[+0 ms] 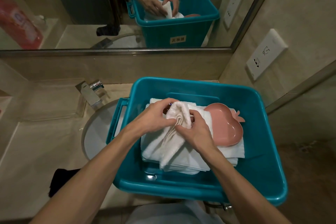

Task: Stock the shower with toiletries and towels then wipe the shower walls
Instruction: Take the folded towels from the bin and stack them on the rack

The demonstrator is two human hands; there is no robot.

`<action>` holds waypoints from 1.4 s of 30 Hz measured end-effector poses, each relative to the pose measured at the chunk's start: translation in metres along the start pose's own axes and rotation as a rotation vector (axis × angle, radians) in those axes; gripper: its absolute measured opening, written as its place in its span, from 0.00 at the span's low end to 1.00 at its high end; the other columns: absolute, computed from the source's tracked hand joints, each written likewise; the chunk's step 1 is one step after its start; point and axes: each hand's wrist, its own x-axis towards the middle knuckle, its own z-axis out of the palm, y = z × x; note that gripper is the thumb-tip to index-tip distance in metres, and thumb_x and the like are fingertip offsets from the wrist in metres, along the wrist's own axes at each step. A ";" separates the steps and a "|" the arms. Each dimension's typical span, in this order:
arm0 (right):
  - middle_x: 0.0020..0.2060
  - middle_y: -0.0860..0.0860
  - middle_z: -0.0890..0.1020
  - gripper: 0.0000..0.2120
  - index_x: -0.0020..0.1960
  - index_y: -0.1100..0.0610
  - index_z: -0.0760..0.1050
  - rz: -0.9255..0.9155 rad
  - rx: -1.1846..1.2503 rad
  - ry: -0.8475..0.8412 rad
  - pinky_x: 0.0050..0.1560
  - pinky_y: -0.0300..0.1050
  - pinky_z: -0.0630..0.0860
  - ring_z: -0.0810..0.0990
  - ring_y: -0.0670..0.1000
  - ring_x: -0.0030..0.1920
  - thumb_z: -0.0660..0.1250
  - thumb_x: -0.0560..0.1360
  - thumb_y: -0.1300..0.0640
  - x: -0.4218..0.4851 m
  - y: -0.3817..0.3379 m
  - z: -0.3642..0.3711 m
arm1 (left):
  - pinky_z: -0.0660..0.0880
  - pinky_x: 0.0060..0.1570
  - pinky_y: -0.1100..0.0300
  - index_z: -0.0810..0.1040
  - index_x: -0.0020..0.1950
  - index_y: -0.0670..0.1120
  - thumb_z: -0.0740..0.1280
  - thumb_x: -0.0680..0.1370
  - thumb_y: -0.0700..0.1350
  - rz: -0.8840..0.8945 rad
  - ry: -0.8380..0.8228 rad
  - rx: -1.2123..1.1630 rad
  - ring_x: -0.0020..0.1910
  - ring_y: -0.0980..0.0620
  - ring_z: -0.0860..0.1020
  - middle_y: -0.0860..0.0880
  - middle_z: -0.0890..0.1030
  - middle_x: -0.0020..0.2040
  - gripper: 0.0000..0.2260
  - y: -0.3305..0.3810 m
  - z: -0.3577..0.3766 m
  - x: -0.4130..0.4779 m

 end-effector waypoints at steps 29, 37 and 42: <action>0.58 0.47 0.78 0.25 0.70 0.47 0.66 -0.269 -0.344 -0.107 0.55 0.45 0.73 0.77 0.50 0.55 0.64 0.75 0.57 -0.010 -0.016 -0.024 | 0.77 0.53 0.58 0.81 0.56 0.57 0.63 0.76 0.44 -0.036 0.157 -0.035 0.52 0.64 0.80 0.62 0.83 0.50 0.13 -0.014 -0.003 0.016; 0.53 0.42 0.81 0.14 0.63 0.49 0.76 -0.208 0.000 0.141 0.52 0.40 0.77 0.80 0.41 0.49 0.68 0.78 0.49 -0.003 0.018 -0.033 | 0.77 0.55 0.49 0.74 0.58 0.55 0.63 0.79 0.54 -0.239 0.136 -0.011 0.51 0.54 0.79 0.58 0.81 0.53 0.09 -0.018 -0.001 0.015; 0.47 0.51 0.82 0.19 0.59 0.55 0.71 0.089 -0.420 0.118 0.47 0.49 0.75 0.80 0.56 0.48 0.67 0.76 0.44 0.032 0.050 -0.060 | 0.73 0.41 0.49 0.66 0.47 0.52 0.66 0.77 0.48 -0.155 0.420 0.256 0.41 0.49 0.76 0.53 0.77 0.43 0.08 -0.009 0.007 0.014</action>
